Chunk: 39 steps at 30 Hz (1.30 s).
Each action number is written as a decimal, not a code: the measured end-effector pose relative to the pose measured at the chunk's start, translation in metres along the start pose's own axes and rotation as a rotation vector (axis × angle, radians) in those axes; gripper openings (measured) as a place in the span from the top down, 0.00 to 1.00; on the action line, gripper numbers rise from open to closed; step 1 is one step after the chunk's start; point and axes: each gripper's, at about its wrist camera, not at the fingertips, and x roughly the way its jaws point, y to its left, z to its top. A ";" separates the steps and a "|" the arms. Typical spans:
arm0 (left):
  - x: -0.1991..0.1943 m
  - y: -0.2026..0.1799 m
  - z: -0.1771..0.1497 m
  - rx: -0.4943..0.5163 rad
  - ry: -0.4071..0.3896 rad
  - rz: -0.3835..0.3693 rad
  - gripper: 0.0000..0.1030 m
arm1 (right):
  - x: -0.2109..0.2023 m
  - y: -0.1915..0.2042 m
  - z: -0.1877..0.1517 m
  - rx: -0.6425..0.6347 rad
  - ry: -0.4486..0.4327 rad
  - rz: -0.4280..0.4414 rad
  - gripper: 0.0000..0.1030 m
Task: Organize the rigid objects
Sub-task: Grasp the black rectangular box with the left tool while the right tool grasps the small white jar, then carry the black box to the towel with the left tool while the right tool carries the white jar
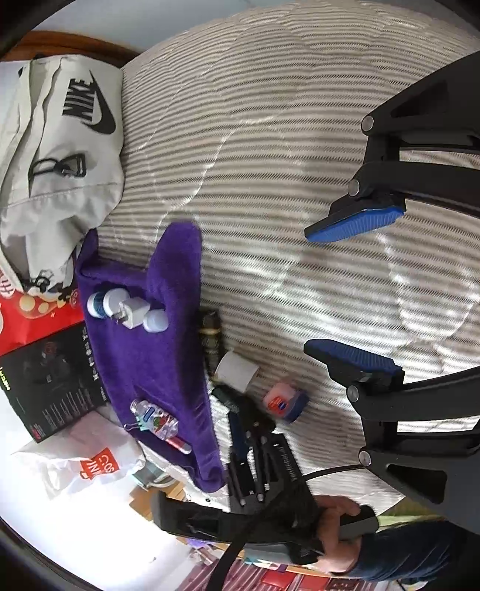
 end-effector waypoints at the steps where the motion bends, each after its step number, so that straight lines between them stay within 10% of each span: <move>1: -0.002 0.005 -0.004 -0.012 -0.002 0.003 0.79 | 0.002 0.003 0.002 0.002 -0.001 0.010 0.47; 16: -0.027 0.088 -0.057 -0.186 -0.019 0.038 0.79 | 0.057 0.057 0.040 -0.001 0.007 0.026 0.47; 23: -0.028 0.092 -0.061 -0.201 -0.037 0.012 0.79 | 0.084 0.066 0.051 -0.001 0.042 -0.015 0.64; 39: -0.031 0.098 -0.067 -0.223 -0.067 -0.027 0.78 | 0.073 0.049 0.034 -0.123 0.088 -0.177 0.65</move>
